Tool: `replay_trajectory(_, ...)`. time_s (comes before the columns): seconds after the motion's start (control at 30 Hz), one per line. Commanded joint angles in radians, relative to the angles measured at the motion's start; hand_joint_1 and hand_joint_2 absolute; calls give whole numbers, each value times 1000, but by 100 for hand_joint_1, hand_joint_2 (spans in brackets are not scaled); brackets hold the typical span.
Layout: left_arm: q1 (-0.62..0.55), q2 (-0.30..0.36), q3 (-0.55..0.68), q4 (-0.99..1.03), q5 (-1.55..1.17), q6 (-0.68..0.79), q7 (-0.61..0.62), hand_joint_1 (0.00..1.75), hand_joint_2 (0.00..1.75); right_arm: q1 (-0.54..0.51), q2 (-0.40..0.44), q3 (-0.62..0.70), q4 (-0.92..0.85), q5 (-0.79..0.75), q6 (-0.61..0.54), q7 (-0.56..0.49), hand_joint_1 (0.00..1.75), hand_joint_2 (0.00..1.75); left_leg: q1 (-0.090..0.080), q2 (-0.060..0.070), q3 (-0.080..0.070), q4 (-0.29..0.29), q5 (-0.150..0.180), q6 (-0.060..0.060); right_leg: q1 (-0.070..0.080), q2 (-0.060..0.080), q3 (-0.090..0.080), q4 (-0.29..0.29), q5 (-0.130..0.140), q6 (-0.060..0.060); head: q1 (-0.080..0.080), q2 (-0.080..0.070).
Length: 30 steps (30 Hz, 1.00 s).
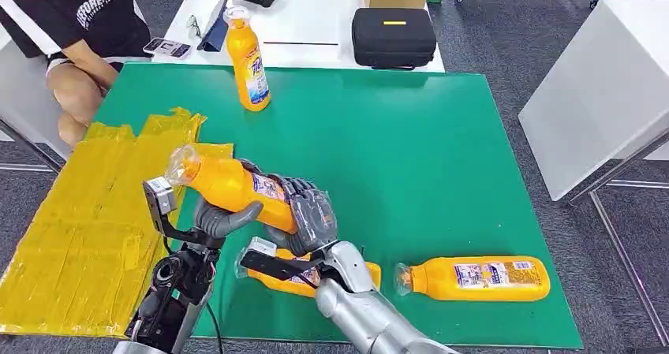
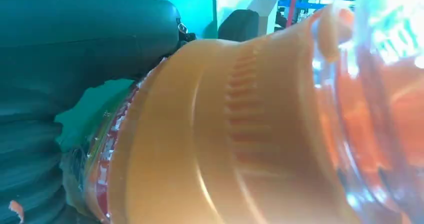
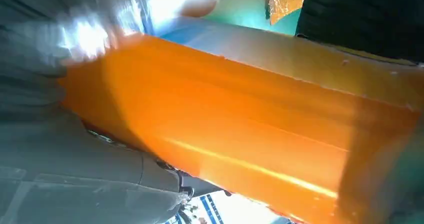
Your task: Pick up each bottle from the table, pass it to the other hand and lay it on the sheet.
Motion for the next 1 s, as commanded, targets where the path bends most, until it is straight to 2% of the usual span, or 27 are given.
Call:
replay_trajectory(0.03, -87, 0, 14, 37, 14, 21, 3, 175, 175, 16, -16, 84, 39, -13, -19, -42, 175, 175, 1, -4, 5, 0, -2, 1, 1, -4, 6, 0, -3, -5, 0, 0)
replay_trajectory(0.3, -57, -4, 21, -6, 8, 48, 4, 175, 175, 35, -31, 49, -18, -77, -28, -93, 171, 175, 0, -3, 3, 0, -1, 1, 1, -3, 4, -1, -1, -3, 0, 0)
replay_trajectory(0.33, -53, -6, 22, -14, 2, 61, 6, 175, 175, 44, -38, 41, -40, -93, -34, -104, 65, 175, 1, -3, 5, 0, -2, 1, 1, -3, 6, 0, -2, -5, 0, 0)
replay_trajectory(0.37, -53, -7, 24, -18, 0, 70, 7, 175, 175, 52, -44, 32, -64, -110, -43, -117, 0, 175, 0, -3, 3, -1, -1, 1, 1, -3, 4, -1, -1, -3, 0, 0)
replay_trajectory(0.4, -54, -7, 24, -22, -2, 79, 7, 175, 175, 69, -55, 21, -110, -135, -42, -136, 0, 175, 1, -2, 1, -1, 0, 0, 1, -2, 2, -1, 0, -2, 0, 0)
replay_trajectory(0.43, -55, -5, 25, -24, -5, 90, 6, 175, 175, 87, -66, 15, -156, -154, -34, -147, 0, 175, 1, -5, 8, 1, -4, 1, 2, -4, 10, 0, -4, -6, 0, 0)
replay_trajectory(0.47, -56, -2, 24, -25, -11, 102, 3, 175, 175, 107, -77, 6, -209, -176, -23, -154, 0, 175, 0, -3, 2, -1, -1, 1, 1, -3, 4, -1, -1, -3, 0, 0)
replay_trajectory(0.5, -57, 4, 17, -30, -39, 130, -13, 175, 175, 137, -92, -16, -290, -236, 17, -176, 0, 175, 1, -4, 6, 0, -3, 1, 1, -3, 7, 0, -3, -6, 0, 0)
replay_trajectory(0.53, -59, 8, 6, -39, -104, 204, -41, 175, 175, 160, -105, -45, -359, -317, 108, -176, 0, 175, 0, -5, 6, 0, -3, 1, 1, -5, 8, 0, -4, -5, 0, 0)
replay_trajectory(0.57, -63, 5, -5, -49, -188, 306, -65, 175, 175, 196, -125, -88, -465, -456, 267, -188, 0, 175, 0, -3, 2, -1, -1, 1, 1, -3, 4, -1, -1, -3, 1, 0)
replay_trajectory(0.6, -56, 5, -11, -68, -242, 370, -73, 175, 175, 229, -148, -104, -547, -505, 326, -183, 0, 175, 0, -4, 1, 0, -1, 1, 1, -4, 3, -1, -1, -3, 0, 0)
replay_trajectory(0.73, -17, 22, -23, -134, -426, 567, -80, 175, 175, 337, -187, -168, -775, -639, 436, -186, 0, 175, 0, -6, 4, 1, -2, 1, 1, -6, 7, 0, -4, -5, 0, 0)
replay_trajectory(0.8, 13, 38, -22, -176, -604, 767, -87, 175, 175, 372, -197, -185, -853, -668, 472, -174, 0, 175, 0, -4, 0, -1, -1, 1, 0, -3, 2, -1, -1, -3, 0, 0)
replay_trajectory(0.83, 16, 39, -21, -182, -604, 766, -87, 175, 175, 372, -200, -185, -858, -668, 475, -171, 0, 175, -1, -4, 5, 1, -4, 1, 0, -4, 8, 1, -5, -6, 0, 0)
replay_trajectory(0.87, 16, 39, -21, -182, -604, 766, -87, 175, 175, 372, -200, -185, -858, -668, 475, -171, 0, 175, -1, -3, 1, 0, -2, 1, 0, -2, 4, 0, -2, -3, 0, 0)
replay_trajectory(0.9, 22, 59, -48, -177, -940, 1031, -8, 175, 175, 380, -202, -202, -880, -670, 474, -161, 0, 175, -1, -4, 5, 0, -4, 1, 0, -3, 7, 0, -4, -5, 0, 0)
replay_trajectory(0.93, 28, 64, -54, -182, -1073, 1086, 48, 175, 175, 388, -203, -220, -898, -668, 466, -150, 0, 175, -1, -3, 1, -1, -1, 1, 0, -2, 3, -1, -2, -3, 0, 0)
replay_trajectory(0.97, 34, 67, -53, -182, -1201, 1107, 108, 175, 175, 398, -204, -245, -919, -669, 464, -139, 0, 175, -1, -3, 7, 0, -4, 1, 0, -2, 9, 1, -4, -6, 0, 0)
replay_trajectory(1.0, 41, 82, -51, -183, -1397, 1107, 185, 175, 175, 414, -204, -282, -947, -684, 473, -130, 0, 175, -1, -3, 4, 0, -2, 1, 0, -2, 6, 0, -3, -4, 0, 0)
